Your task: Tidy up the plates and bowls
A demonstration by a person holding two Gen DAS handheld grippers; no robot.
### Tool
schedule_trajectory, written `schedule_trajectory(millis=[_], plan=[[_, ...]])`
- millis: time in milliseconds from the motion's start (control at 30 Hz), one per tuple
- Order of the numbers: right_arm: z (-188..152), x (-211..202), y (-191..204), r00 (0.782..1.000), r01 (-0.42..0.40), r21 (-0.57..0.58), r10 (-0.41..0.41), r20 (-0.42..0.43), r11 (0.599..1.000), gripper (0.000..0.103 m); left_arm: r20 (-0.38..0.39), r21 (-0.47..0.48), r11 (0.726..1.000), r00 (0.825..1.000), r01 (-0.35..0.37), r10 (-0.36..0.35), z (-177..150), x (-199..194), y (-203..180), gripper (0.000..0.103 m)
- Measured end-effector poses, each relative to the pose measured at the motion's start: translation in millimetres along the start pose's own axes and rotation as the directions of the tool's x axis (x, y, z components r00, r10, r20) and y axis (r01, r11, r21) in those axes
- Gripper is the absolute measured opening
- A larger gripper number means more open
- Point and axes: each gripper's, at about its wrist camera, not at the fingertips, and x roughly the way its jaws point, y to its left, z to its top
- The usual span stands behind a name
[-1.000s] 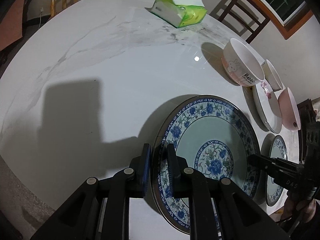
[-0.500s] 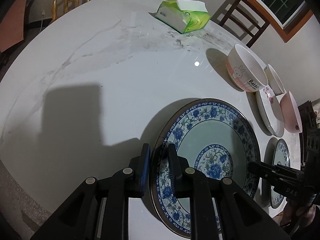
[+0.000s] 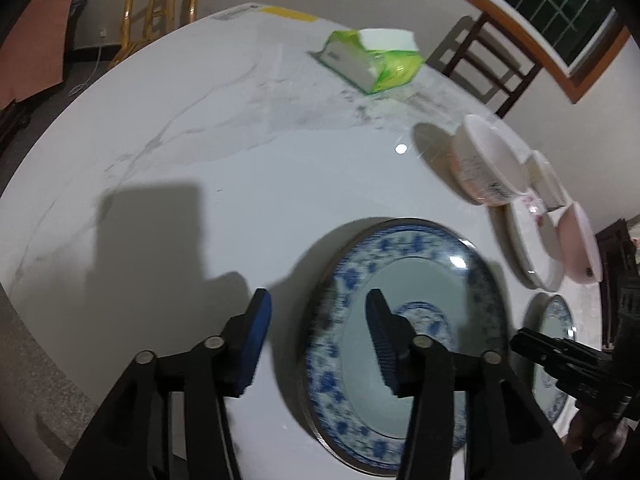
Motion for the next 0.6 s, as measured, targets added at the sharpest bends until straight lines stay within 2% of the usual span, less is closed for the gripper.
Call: schedule_trajectory(millis=[267,467,600], plan=[[-25.3,-40.4,-36.7,0.999,0.024,0.040,-0.025,0.026,0.999,0.025,-0.022,0.059,0.991,0.992,0.124,-0.123,-12.5,-12.8,-51.6,0.048],[-42.1,-79.6,-83.4,0.996,0.056,0.119,-0.064,0.059,0.991,0.025,-0.105,0.104,0.965,0.968,0.239,-0.228,-28.8,-6.1,-104.4,0.048],[-51.3,-95.8,-113.1,0.993,0.088,0.164,-0.099,0.063,0.983,0.025,-0.162,0.134,0.949,0.951,0.285,-0.262,-39.7,3.3,-136.8,0.048]])
